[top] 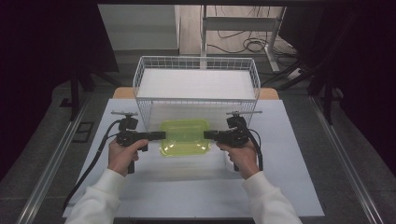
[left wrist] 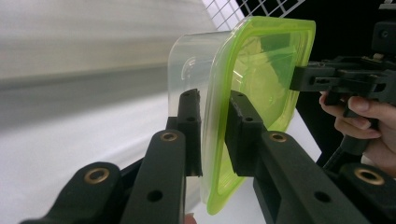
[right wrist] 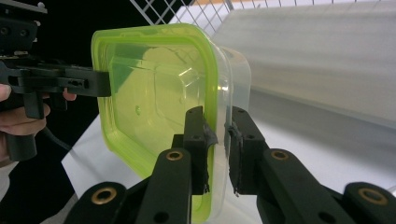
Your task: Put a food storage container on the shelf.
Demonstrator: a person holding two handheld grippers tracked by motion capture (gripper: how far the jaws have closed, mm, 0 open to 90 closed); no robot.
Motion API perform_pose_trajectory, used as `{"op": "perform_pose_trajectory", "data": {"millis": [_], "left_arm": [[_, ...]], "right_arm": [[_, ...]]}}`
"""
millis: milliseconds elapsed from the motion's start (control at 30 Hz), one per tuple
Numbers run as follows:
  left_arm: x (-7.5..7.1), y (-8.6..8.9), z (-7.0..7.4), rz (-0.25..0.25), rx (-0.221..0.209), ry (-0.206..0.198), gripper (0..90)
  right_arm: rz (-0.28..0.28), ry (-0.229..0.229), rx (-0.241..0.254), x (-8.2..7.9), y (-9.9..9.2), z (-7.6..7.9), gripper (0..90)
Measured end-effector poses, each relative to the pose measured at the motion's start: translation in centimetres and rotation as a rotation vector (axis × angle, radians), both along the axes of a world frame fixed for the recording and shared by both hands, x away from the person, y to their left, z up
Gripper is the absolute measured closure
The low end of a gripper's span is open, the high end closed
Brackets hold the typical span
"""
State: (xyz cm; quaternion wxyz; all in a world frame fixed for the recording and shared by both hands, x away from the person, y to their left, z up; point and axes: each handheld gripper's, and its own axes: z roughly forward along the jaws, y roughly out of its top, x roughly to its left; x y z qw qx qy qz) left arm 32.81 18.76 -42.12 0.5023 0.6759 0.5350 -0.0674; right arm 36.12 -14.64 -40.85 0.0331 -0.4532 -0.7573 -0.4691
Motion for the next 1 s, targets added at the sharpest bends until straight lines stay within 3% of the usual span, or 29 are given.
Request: {"op": "perform_pose_trajectory", "data": {"millis": [600, 1000], "left_arm": [[0.5, -0.7, 3.6, -0.009, 0.013, -0.056, 77.7], [1.0, -1.1, 5.9, -0.010, 0.028, -0.088, 77.8]], "right_arm": [[-0.006, -0.082, 0.027, -0.1, -0.9, 3.2, 78.2], [-0.010, -0.112, 0.032, 0.2, -1.2, 5.3, 78.2]]}}
